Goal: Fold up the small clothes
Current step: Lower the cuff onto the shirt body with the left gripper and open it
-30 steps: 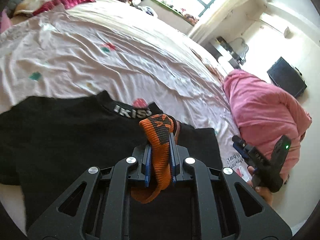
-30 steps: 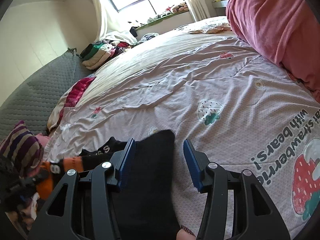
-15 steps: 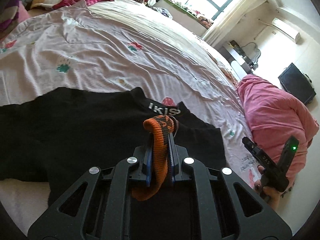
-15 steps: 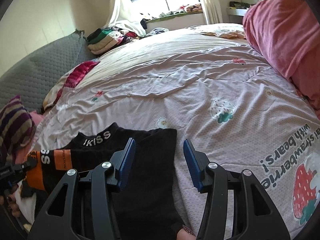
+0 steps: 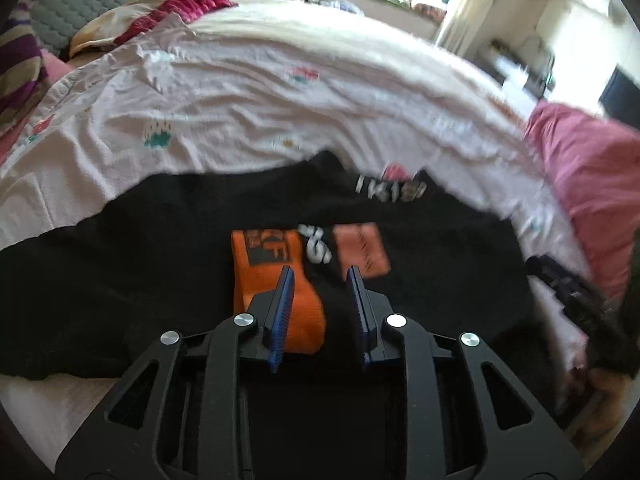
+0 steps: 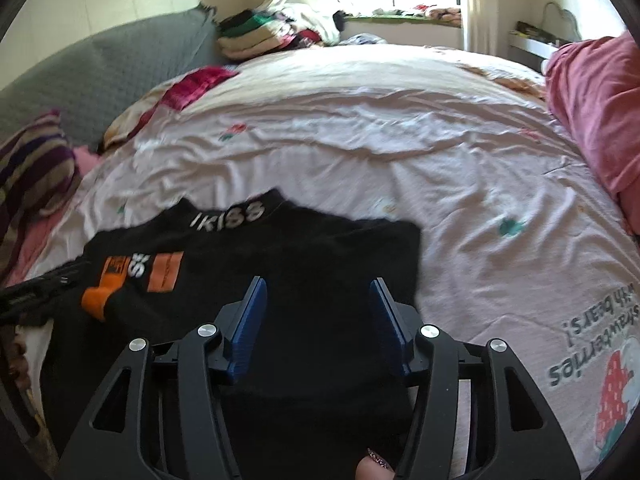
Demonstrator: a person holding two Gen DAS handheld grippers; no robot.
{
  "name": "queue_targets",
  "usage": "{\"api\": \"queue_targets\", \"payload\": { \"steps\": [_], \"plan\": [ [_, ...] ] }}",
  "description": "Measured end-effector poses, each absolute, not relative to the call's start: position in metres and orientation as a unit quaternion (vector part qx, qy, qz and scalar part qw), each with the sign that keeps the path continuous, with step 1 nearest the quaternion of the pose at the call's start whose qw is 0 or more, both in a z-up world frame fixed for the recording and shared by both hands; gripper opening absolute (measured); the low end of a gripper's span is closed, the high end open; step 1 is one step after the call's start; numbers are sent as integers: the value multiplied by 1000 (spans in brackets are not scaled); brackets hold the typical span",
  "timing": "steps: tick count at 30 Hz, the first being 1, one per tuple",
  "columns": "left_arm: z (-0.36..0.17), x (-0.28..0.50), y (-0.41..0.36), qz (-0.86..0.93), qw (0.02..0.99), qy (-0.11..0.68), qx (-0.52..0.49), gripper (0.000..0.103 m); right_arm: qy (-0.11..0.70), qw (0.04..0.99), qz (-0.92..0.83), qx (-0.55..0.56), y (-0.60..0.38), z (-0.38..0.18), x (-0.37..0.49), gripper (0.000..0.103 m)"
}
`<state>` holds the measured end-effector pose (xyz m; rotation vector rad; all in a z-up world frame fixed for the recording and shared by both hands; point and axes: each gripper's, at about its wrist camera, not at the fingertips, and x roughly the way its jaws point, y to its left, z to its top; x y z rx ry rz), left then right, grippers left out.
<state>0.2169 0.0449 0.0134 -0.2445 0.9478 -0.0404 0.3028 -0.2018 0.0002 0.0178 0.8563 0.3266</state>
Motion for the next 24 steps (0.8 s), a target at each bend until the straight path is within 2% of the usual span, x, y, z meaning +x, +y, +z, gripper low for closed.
{"api": "queue_targets", "payload": {
  "steps": [4, 8, 12, 14, 17, 18, 20, 24],
  "plan": [
    [-13, 218, 41, -12, 868, 487, -94, 21, 435, 884, 170, -17, -190, -14, 297, 59],
    [-22, 214, 45, -15, 870, 485, -88, 21, 480, 864, 148, -47, -188, -40, 297, 59],
    [-20, 210, 46, -21, 873, 479, -89, 21, 476, 865, 141, -64, -185, -43, 293, 60],
    [-16, 205, 47, -24, 875, 475, -92, 23, 467, 871, 147, -47, -187, -38, 291, 65],
    [-11, 201, 49, -25, 876, 471, -99, 32, 457, 875, 159, -23, -188, -27, 288, 72],
    [-9, 200, 51, -24, 877, 469, -102, 35, 453, 877, 160, -23, -187, -24, 287, 80],
    [-5, 196, 54, -20, 879, 465, -107, 44, 445, 879, 169, -22, -184, -19, 283, 83],
    [1, 193, 59, -12, 882, 458, -109, 46, 433, 884, 174, -23, -176, -12, 278, 92]
  ]
}}
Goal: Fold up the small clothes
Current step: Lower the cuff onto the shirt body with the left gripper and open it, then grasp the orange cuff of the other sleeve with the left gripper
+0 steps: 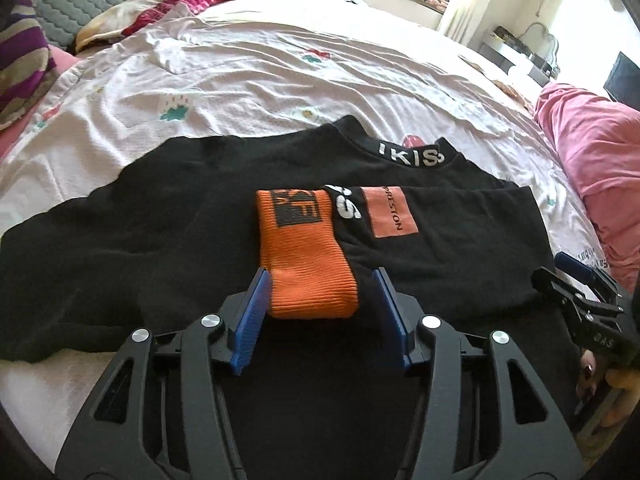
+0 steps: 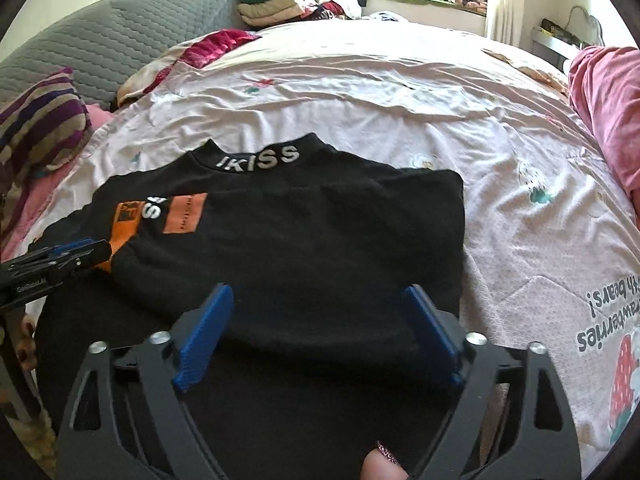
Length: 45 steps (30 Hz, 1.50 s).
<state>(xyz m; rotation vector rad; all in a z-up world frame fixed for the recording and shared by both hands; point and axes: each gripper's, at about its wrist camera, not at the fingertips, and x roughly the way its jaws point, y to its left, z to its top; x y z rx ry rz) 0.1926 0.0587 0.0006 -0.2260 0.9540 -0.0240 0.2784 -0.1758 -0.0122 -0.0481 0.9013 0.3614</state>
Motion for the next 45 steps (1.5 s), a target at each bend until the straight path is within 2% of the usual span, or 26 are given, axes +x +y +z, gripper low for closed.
{"api": "queue_targets", "payload": {
  "steps": [2, 3, 6, 7, 15, 36, 45],
  "plan": [
    [4, 189, 61, -5, 885, 453, -110, 62, 427, 887, 175, -25, -173, -10, 277, 92],
    [5, 187, 63, 0, 887, 449, -110, 74, 422, 889, 176, -26, -172, -8, 276, 93],
    [12, 180, 70, 12, 892, 437, -119, 79, 410, 893, 181, -24, -170, -3, 271, 93],
    [13, 179, 72, 13, 892, 435, -120, 84, 406, 895, 182, -23, -170, -1, 270, 97],
    [26, 162, 89, 41, 900, 418, -117, 93, 366, 910, 192, -33, -158, 12, 258, 98],
    [43, 114, 160, 122, 904, 382, -145, 93, 345, 901, 257, -54, -77, 36, 227, 98],
    [39, 96, 210, 178, 887, 378, -195, 93, 352, 887, 290, -70, -27, 32, 222, 98]
  ]
}}
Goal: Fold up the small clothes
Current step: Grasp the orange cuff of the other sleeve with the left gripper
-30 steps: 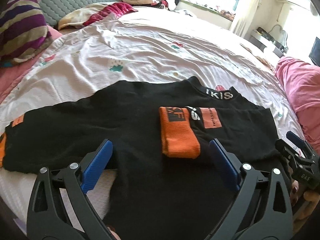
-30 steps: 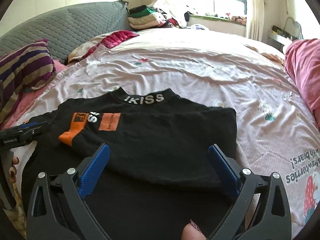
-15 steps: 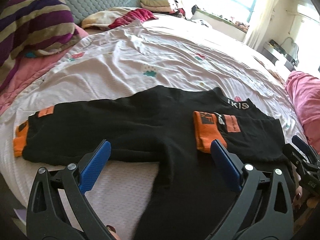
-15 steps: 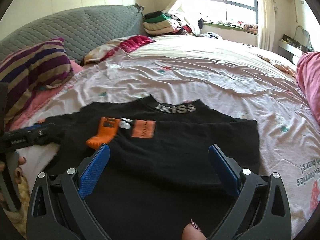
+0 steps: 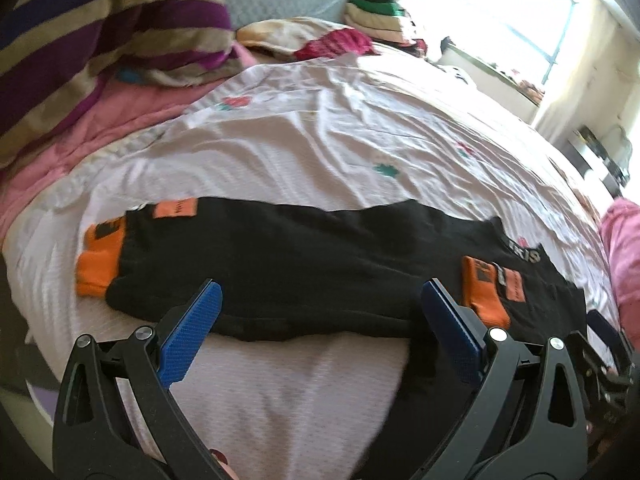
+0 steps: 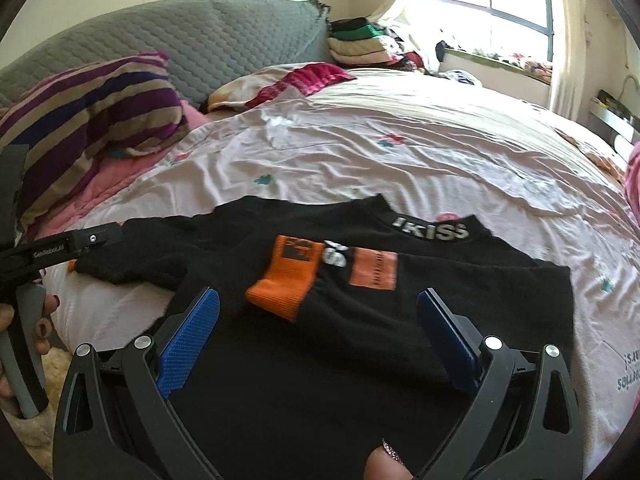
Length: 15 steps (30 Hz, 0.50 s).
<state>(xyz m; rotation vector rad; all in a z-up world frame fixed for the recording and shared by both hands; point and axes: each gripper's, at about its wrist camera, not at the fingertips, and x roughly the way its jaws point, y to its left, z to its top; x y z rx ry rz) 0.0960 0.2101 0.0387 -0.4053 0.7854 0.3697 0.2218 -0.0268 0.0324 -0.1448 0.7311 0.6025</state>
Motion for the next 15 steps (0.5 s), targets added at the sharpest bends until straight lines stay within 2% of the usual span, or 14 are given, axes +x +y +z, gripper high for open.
{"api": "queue_targets", "payload": {
  "steps": [15],
  "plan": [
    [17, 73, 280, 265, 844, 394, -249, 93, 353, 863, 342, -115, 68, 30, 217, 98]
  ]
}}
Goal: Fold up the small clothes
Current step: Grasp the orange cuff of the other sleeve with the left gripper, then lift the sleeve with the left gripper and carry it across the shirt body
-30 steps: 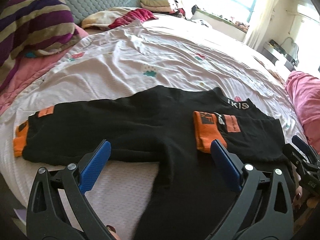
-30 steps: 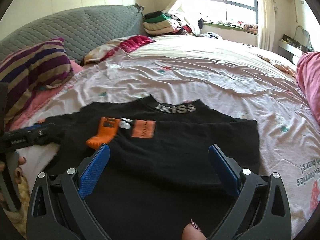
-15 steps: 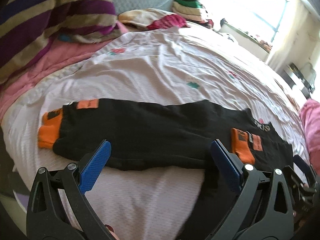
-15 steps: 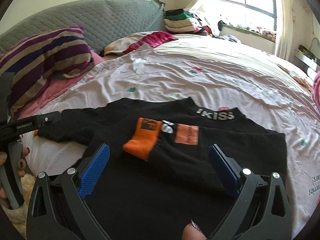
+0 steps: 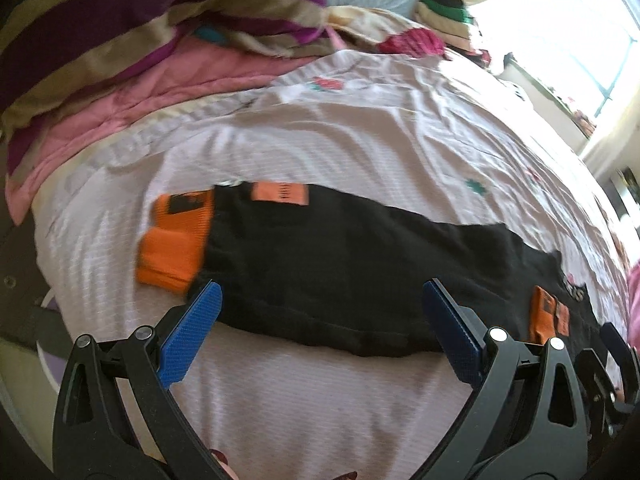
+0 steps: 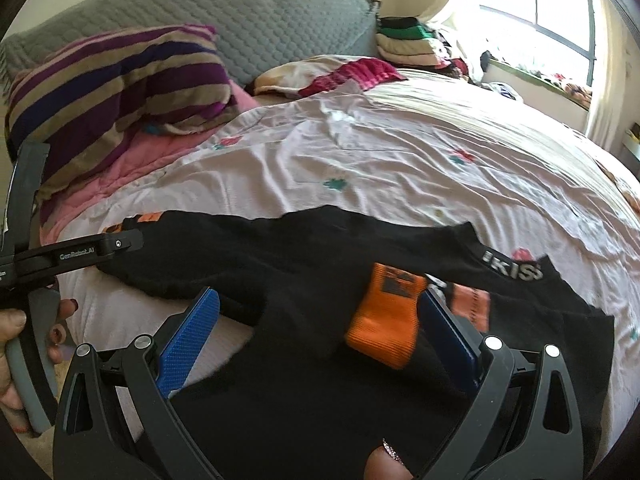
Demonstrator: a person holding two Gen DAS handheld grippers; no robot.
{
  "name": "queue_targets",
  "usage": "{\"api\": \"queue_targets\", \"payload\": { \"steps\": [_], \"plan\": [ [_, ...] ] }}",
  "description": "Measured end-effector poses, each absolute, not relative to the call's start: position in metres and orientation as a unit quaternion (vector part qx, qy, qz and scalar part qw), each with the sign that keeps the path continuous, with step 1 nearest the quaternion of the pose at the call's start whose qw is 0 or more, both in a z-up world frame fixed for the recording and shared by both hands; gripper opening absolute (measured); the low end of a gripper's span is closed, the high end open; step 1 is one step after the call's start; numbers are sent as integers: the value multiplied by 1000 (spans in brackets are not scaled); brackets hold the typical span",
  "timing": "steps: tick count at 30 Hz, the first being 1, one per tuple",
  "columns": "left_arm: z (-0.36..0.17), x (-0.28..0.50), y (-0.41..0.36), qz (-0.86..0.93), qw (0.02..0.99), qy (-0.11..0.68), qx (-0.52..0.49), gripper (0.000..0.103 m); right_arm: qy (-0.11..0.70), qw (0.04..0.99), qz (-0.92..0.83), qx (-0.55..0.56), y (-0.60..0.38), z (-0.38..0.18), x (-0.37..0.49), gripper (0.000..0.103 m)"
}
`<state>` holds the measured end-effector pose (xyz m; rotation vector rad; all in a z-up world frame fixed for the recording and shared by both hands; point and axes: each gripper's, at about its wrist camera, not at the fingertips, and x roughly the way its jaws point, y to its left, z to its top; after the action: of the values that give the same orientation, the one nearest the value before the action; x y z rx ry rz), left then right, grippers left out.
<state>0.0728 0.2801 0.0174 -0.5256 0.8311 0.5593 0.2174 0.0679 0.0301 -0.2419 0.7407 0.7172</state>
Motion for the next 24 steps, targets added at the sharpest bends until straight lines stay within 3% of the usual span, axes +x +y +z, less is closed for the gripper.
{"api": "queue_targets", "payload": {
  "steps": [12, 19, 20, 22, 24],
  "plan": [
    [-24, 54, 331, 279, 795, 406, -354, 93, 371, 850, 353, -123, 107, 11, 218, 98],
    [-23, 64, 339, 304, 802, 373, -353, 91, 379, 851, 342, -119, 101, 5, 227, 98],
    [-22, 64, 340, 309, 803, 367, -354, 87, 380, 852, 341, -117, 99, 6, 229, 98],
    [-17, 64, 343, 321, 805, 357, -347, 53, 379, 854, 339, -115, 96, 6, 231, 98],
    [-17, 64, 346, 323, 804, 355, -350, 35, 375, 857, 335, -113, 91, 8, 234, 98]
  ]
}}
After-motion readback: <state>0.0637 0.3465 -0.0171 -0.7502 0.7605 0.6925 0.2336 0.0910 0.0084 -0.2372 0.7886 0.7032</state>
